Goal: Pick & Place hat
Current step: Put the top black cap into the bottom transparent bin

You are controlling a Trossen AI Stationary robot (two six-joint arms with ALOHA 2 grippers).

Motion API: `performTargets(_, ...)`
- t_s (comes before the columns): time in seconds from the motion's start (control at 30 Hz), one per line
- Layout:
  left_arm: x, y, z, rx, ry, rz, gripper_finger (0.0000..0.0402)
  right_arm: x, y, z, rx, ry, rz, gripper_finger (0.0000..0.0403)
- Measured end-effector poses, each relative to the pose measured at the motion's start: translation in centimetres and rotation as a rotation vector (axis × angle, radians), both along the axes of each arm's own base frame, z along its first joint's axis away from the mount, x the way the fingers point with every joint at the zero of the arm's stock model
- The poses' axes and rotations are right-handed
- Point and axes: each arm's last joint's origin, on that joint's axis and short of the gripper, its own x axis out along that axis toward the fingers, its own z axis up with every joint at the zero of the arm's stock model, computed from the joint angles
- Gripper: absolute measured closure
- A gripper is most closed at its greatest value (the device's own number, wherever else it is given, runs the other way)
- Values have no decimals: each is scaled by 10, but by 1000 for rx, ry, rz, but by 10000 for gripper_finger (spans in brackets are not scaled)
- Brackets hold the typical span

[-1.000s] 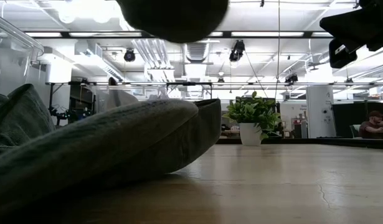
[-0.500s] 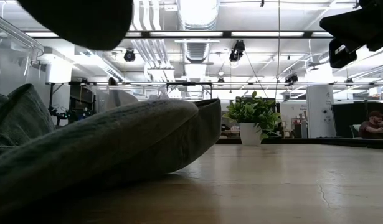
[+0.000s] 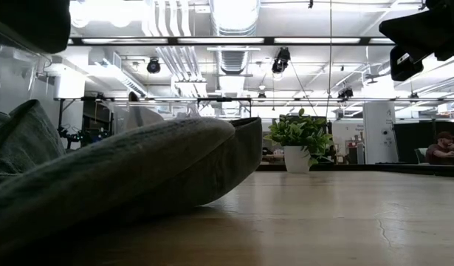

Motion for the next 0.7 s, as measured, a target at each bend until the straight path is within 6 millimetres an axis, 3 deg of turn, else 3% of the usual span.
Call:
performTargets(0.27,9,-18,-35,102,124,23,400,0,0,0,0,0,0,394)
performTargets(0.5,11,-33,-75,63,474,33,394,0,0,0,0,0,0,394)
performTargets(0.7,24,-41,-90,31,392,62,395,0,0,0,0,0,0,394)
